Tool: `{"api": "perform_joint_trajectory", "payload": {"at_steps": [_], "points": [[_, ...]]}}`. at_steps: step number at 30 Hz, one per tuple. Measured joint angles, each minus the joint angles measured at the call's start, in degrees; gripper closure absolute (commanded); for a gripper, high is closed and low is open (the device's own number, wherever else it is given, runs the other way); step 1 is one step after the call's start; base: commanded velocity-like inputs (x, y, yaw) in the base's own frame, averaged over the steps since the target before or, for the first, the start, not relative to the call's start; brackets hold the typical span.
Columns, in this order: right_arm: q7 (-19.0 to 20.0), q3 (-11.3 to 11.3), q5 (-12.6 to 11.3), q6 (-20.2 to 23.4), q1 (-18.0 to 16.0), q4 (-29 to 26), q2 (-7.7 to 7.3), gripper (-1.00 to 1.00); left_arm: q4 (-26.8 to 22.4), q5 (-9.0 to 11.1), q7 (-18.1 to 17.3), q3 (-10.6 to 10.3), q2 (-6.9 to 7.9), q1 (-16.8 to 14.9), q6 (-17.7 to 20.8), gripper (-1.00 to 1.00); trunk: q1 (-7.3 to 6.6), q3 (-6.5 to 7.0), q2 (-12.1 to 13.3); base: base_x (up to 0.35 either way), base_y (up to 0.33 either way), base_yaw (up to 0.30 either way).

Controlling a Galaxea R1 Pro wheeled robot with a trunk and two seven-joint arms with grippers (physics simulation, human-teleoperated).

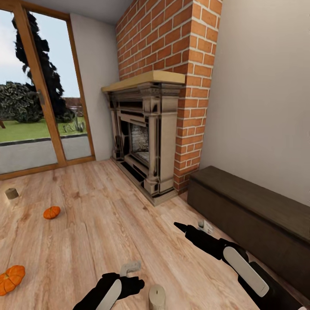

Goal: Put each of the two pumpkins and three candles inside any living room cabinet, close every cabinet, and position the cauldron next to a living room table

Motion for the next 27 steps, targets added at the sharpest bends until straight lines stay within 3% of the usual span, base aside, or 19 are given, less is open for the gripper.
{"api": "perform_joint_trajectory", "payload": {"at_steps": [16, 23, 27], "points": [[0.0, 0.0, 0.1, -0.2, 0.0, 0.4, 0.01, -1.00, 0.0, 0.0, 0.0, -0.2, -0.05, 0.0, -1.5, -1.00, 3.51, -2.14, -6.4, 0.000, 0.000, -0.136], [0.0, 0.0, 0.1, -0.4, 0.0, 0.4, 0.01, -1.00, 0.0, -0.1, 0.1, -2.7, 0.00, 0.0, -2.0, -1.00, 5.05, -3.10, -9.2, 0.000, 0.000, -0.142], [0.0, 0.0, 0.1, -0.4, 0.0, 0.4, 0.00, -1.00, 0.0, -0.1, 0.1, -2.8, 0.01, 0.0, -2.0, -1.00, 5.16, -3.71, -9.3, 0.000, 0.000, -0.197]]}}
